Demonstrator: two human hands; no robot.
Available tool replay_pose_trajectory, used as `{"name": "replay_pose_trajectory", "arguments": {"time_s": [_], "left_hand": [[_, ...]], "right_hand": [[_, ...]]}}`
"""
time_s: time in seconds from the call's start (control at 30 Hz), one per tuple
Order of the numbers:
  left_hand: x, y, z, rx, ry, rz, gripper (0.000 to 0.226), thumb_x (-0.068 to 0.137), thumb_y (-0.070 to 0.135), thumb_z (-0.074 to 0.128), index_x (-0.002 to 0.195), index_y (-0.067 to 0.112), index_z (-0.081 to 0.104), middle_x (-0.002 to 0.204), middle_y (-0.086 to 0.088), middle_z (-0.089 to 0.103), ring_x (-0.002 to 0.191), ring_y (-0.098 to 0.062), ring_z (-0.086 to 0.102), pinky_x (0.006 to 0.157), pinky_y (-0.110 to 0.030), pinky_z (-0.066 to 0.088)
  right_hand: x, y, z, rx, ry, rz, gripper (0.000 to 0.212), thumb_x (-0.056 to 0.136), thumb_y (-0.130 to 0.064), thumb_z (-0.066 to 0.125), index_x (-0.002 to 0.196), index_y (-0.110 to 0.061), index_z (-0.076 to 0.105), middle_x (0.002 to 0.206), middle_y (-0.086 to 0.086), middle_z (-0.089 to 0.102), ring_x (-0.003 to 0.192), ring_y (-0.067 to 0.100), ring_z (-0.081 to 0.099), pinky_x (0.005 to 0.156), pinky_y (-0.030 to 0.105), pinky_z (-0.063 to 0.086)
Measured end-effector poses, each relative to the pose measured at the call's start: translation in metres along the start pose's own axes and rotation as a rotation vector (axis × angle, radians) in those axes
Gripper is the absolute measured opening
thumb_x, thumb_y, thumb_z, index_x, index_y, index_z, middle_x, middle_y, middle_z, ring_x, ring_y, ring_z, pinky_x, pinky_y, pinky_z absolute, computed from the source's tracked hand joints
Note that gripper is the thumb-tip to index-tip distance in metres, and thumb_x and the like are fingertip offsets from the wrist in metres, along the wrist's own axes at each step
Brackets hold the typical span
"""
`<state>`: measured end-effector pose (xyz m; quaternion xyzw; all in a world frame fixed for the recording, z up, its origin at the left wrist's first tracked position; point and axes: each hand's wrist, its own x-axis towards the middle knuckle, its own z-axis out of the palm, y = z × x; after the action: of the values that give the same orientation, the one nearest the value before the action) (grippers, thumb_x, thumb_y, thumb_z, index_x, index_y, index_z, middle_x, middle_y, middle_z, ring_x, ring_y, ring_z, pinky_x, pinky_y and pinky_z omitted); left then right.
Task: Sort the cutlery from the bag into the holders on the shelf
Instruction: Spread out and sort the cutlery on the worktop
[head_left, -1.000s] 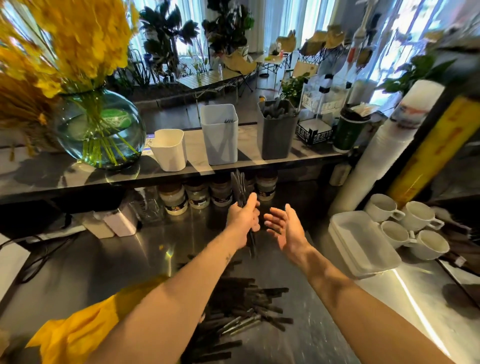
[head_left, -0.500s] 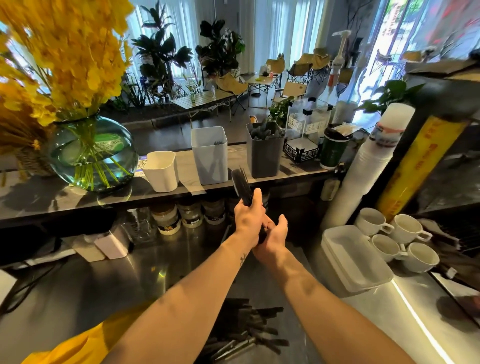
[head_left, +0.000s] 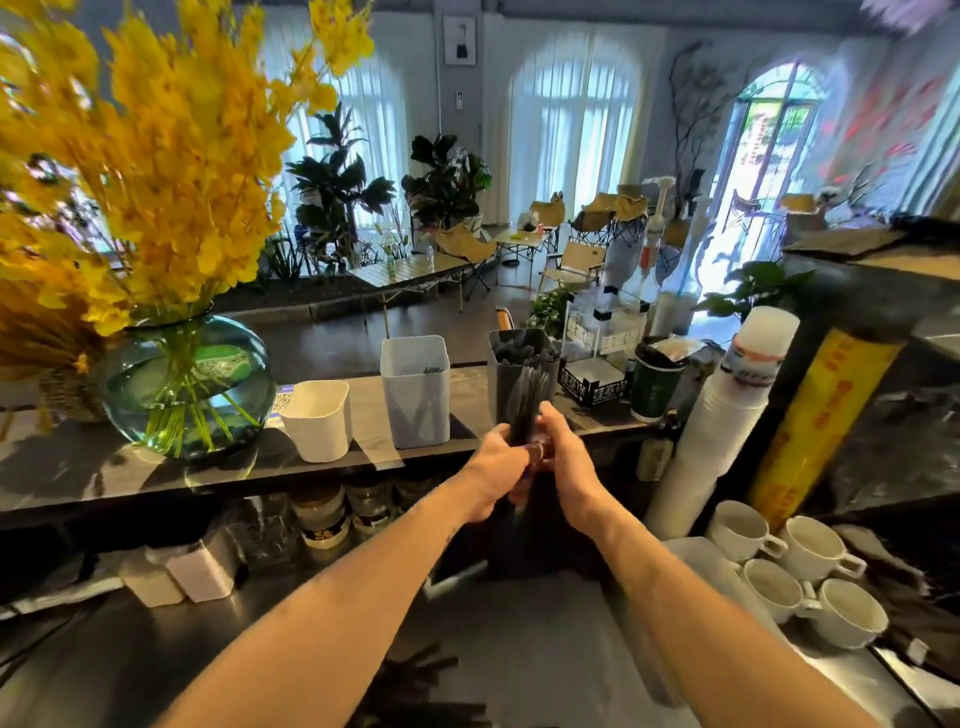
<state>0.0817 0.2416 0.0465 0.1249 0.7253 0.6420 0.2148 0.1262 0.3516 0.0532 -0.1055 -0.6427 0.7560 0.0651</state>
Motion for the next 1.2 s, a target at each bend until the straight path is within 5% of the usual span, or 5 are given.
{"name": "replay_pose_trajectory", "arguments": {"time_s": [0.2,0.4,0.57,0.9,1.2], "left_hand": [[0.023,0.026,0.011,0.374,0.121,0.075,0.031,0.098,0.035,0.058,0.111,0.008,0.054,0.078,-0.011,0.064,0.069,-0.022,0.057,0.059,-0.028,0.046],[0.077,0.053,0.004,0.312,0.109,0.147,0.06,0.089,0.009,0.071,0.14,0.007,0.041,0.13,-0.012,0.06,0.115,-0.024,0.061,0.099,-0.036,0.053],[0.106,0.074,-0.008,0.363,0.086,0.207,0.06,0.072,0.021,0.085,0.11,0.02,0.038,0.105,-0.008,0.063,0.096,-0.02,0.063,0.092,-0.046,0.055],[0.151,0.095,-0.056,0.714,0.311,0.273,0.063,0.08,0.039,0.084,0.13,0.021,0.051,0.129,-0.004,0.045,0.119,-0.023,0.045,0.106,-0.042,0.043],[0.18,0.074,-0.054,0.872,0.114,0.245,0.063,0.1,0.031,0.059,0.154,0.018,0.031,0.156,-0.005,0.028,0.142,-0.031,0.032,0.121,-0.045,0.026]], "right_hand": [[0.034,-0.049,-0.007,-0.396,0.005,-0.136,0.028,0.092,-0.038,0.073,0.105,-0.013,0.072,0.091,0.002,0.076,0.086,0.016,0.074,0.066,0.023,0.057],[0.072,-0.088,-0.019,-0.682,-0.005,-0.241,0.034,0.097,-0.037,0.066,0.077,-0.011,0.069,0.065,0.004,0.069,0.051,0.005,0.061,0.05,0.024,0.045],[0.103,-0.109,-0.022,-0.715,0.107,-0.302,0.05,0.1,-0.042,0.061,0.074,0.0,0.068,0.065,0.016,0.07,0.056,0.027,0.066,0.052,0.036,0.048],[0.178,-0.14,-0.032,-0.525,0.321,-0.467,0.036,0.103,-0.04,0.054,0.102,-0.007,0.066,0.092,0.005,0.069,0.082,0.014,0.067,0.063,0.023,0.049],[0.225,-0.112,-0.031,-0.664,0.284,-0.419,0.033,0.102,-0.043,0.057,0.092,-0.012,0.063,0.083,0.002,0.067,0.075,0.018,0.066,0.063,0.03,0.052]]}}
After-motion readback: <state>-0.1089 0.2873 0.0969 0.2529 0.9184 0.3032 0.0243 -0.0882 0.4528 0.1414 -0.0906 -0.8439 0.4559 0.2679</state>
